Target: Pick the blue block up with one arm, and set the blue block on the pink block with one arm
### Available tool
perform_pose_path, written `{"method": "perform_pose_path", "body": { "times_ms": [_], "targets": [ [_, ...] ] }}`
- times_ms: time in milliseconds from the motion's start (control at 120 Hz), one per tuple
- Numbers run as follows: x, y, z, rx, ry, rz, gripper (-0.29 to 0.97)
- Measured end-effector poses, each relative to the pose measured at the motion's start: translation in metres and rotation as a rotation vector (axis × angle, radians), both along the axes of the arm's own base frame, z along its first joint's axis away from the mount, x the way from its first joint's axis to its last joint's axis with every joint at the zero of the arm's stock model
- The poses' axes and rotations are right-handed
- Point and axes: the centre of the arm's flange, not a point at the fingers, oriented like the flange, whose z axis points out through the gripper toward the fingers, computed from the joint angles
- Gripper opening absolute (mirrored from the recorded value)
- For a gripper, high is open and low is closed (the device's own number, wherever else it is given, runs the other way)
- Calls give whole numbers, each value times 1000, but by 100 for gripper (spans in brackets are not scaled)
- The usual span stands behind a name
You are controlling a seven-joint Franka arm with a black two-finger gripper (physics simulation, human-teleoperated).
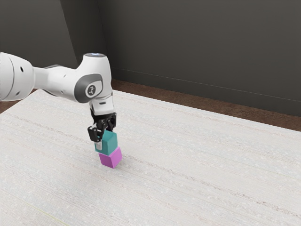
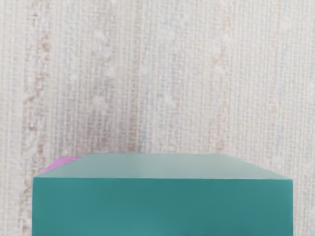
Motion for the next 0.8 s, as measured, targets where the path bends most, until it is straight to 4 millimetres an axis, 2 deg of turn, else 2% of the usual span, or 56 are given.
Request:
{"method": "perform_pose_path", "body": {
  "times_ms": [508, 617, 800],
  "targets": [
    [22, 17, -7, 10, -15, -45, 35],
    [23, 24, -14, 6, -6, -38, 35],
    [24, 26, -16, 6, -6, -47, 35]
  ]
}}
